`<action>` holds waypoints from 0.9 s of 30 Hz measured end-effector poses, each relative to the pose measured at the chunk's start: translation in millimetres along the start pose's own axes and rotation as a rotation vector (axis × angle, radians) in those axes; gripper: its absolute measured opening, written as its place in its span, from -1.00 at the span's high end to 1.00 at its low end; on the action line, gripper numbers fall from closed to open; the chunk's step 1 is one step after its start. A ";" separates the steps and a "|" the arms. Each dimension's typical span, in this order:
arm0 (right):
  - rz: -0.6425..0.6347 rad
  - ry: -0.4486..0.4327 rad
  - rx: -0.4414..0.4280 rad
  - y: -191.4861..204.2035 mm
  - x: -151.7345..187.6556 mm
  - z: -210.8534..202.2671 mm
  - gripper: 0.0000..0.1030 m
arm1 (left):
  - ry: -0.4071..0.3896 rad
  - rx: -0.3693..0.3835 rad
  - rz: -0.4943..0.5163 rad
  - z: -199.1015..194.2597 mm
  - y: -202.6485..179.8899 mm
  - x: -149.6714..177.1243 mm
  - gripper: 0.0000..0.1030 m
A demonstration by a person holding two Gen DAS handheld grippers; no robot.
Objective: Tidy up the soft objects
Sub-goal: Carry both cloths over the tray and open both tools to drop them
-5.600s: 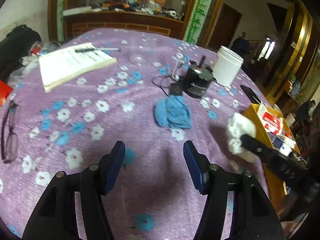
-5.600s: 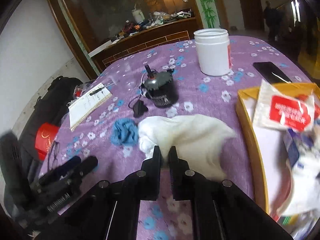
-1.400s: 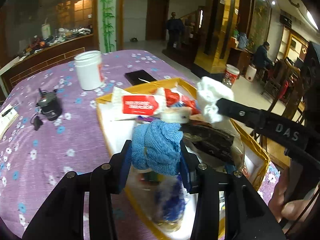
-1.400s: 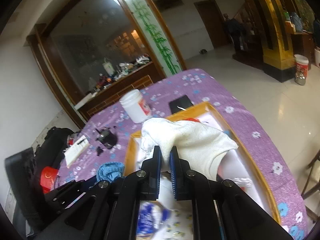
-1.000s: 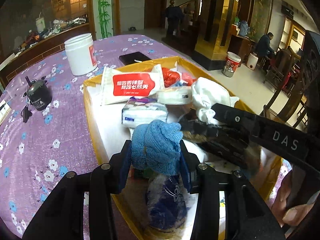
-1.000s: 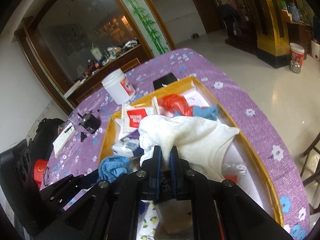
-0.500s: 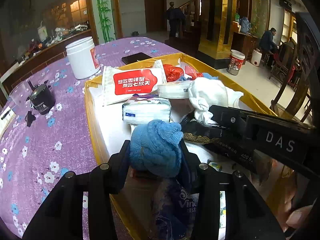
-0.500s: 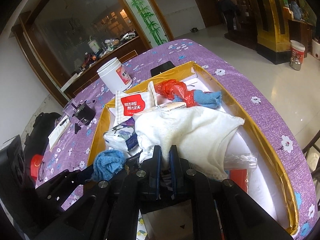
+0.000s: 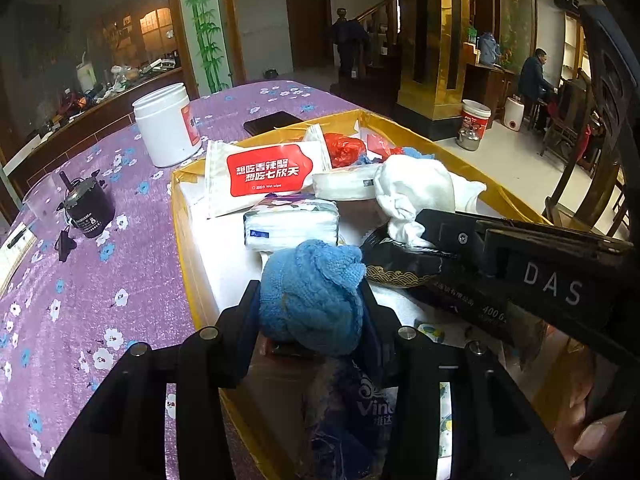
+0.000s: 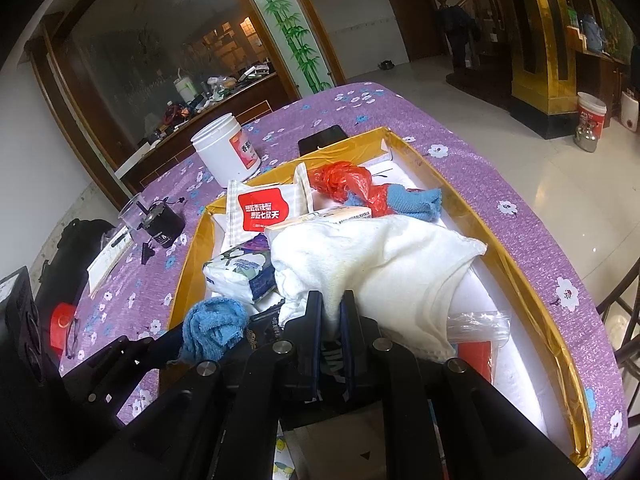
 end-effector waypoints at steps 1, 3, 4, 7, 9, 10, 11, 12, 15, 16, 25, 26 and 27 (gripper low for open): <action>0.001 -0.002 0.001 0.0 -0.1 -0.6 0.78 | 0.000 -0.001 0.001 -0.2 -0.2 -0.3 0.18; -0.003 -0.003 0.003 0.4 0.0 -1.8 0.76 | -0.001 0.000 0.000 -0.3 -0.1 -0.3 0.18; -0.003 -0.004 0.004 0.6 0.0 -2.3 0.75 | -0.001 0.000 0.000 -0.5 -0.3 -0.4 0.18; -0.004 -0.003 0.004 0.6 -0.2 -2.3 0.73 | -0.004 -0.002 0.002 -1.7 -0.9 -1.5 0.17; -0.004 -0.006 0.002 1.7 -0.6 -4.2 0.68 | -0.005 -0.002 0.002 -2.1 -0.7 -2.7 0.17; -0.004 -0.008 0.000 1.9 -1.0 -5.5 0.66 | -0.006 -0.003 0.003 -2.5 -0.6 -3.0 0.16; -0.003 -0.009 -0.003 2.5 -1.3 -6.8 0.58 | -0.007 -0.003 0.002 -3.0 -0.4 -3.3 0.15; -0.005 -0.012 -0.006 3.3 -1.5 -8.5 0.48 | -0.008 -0.002 0.002 -3.5 0.1 -2.8 0.14; -0.020 -0.024 -0.008 6.4 -2.0 -14.3 0.25 | -0.014 -0.001 0.001 -6.3 0.0 -3.2 0.07; -0.022 -0.027 -0.009 7.7 -2.1 -16.5 0.22 | -0.017 -0.002 0.002 -7.8 0.1 -3.1 0.02; -0.038 -0.061 -0.014 15.0 -2.9 -39.7 0.12 | -0.050 -0.002 0.016 -21.8 -2.8 -4.3 -0.14; -0.041 -0.066 -0.012 15.9 -3.2 -42.2 0.09 | -0.053 -0.002 0.018 -23.3 -3.4 -4.3 -0.14; -0.044 -0.070 -0.011 17.1 -3.2 -45.4 0.07 | -0.054 -0.002 0.019 -23.6 -3.6 -4.5 -0.14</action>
Point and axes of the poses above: each gripper's, at about its wrist camera, not at the fingertips, and z roughly the way its jaws point, y to its left, x to its underside, the point moved 4 cm from there along z, roughly the way its jaws point, and after that the axes turned 14 degrees about -y, right-handed, at the moved point
